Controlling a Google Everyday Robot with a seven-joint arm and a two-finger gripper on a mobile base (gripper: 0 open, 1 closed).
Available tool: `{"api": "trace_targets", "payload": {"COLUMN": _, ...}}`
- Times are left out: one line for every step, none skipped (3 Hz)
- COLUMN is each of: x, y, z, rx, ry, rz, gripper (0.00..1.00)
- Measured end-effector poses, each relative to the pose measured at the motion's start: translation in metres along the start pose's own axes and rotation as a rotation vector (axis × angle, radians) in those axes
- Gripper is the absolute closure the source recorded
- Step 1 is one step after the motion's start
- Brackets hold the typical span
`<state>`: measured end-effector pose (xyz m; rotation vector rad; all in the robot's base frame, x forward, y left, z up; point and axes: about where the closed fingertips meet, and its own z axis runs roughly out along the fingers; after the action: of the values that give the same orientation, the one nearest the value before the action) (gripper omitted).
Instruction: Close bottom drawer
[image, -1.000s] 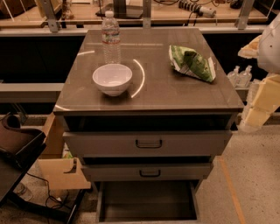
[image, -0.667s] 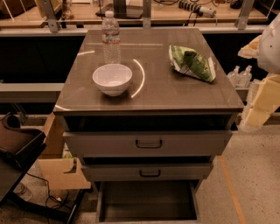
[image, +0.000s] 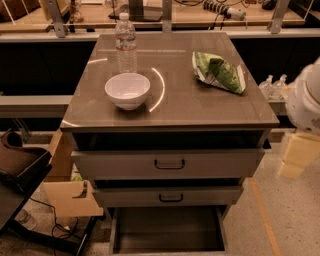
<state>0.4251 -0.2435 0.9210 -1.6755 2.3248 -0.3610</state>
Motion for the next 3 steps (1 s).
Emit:
{"api": "trace_targets", "payload": {"x": 0.045, "y": 0.029, "z": 0.033, "rx": 0.064, "ry": 0.059, "rz": -0.015, "gripper": 0.0}}
{"api": "trace_targets", "payload": {"x": 0.081, "y": 0.075, "z": 0.073, "rx": 0.074, "ry": 0.066, "rz": -0.02, "gripper": 0.0}}
{"api": "trace_targets", "payload": {"x": 0.089, "y": 0.094, "z": 0.1, "rx": 0.072, "ry": 0.063, "rz": -0.023, "gripper": 0.0}}
